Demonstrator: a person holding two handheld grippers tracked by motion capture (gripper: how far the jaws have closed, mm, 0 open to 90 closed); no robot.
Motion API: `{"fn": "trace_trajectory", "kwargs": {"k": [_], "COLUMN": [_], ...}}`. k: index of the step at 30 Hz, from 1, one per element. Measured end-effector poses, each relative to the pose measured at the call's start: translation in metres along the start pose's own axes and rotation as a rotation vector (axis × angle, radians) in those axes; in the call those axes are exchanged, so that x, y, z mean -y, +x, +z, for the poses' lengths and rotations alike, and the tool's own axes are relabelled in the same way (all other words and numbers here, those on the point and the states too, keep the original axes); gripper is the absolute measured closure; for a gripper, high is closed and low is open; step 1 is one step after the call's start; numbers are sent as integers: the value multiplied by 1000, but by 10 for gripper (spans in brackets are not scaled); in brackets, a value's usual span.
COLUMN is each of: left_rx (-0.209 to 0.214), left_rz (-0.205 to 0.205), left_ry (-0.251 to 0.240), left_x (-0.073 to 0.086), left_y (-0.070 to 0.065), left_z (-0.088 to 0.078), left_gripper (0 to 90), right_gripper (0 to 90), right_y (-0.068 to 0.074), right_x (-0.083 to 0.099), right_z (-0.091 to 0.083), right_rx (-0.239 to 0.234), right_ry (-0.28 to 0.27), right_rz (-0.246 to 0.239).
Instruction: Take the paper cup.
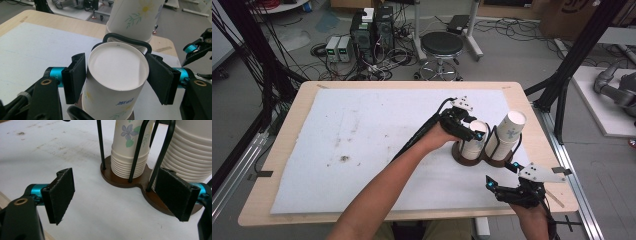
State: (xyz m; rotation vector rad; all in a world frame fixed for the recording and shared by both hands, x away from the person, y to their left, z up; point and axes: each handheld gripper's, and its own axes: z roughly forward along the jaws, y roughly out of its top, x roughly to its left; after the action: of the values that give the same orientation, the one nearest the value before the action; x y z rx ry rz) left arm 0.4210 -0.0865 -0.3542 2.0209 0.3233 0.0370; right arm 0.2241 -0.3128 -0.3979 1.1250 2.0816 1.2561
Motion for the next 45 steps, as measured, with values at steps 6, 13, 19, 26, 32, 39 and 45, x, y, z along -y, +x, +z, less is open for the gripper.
{"fn": "trace_trajectory", "kwargs": {"k": [6, 13, 19, 26, 32, 39, 45], "left_rx": [-11, -22, -37, -43, -29, -25, -48], "left_rz": [-16, -48, -56, -56, -42, -16, -3], "left_ry": [-46, -72, -120, -175, -240, -241, -243], "left_x": [-6, -17, -26, -33, -46, -45, -26], "left_y": [-1, -1, -3, -6, -11, -15, -17], "left_z": [-8, -22, -34, -49, -71, -102, -142], "left_gripper": [350, 361, 364, 366, 367, 367, 367], "right_gripper": [171, 171, 171, 171, 171, 171, 171], "right_y": [0, 0, 0, 2, 3, 6, 10], "right_x": [0, 1, 1, 0, -1, -2, -3], "right_z": [0, 1, 1, 2, 3, 5, 7], "right_rx": [-2, -2, -1, -4, -13, -28, -40], "right_ry": [0, 3, 1, 2, -8, -10, -9], "right_rz": [-3, 0, -2, 1, -2, -14, -15]}}
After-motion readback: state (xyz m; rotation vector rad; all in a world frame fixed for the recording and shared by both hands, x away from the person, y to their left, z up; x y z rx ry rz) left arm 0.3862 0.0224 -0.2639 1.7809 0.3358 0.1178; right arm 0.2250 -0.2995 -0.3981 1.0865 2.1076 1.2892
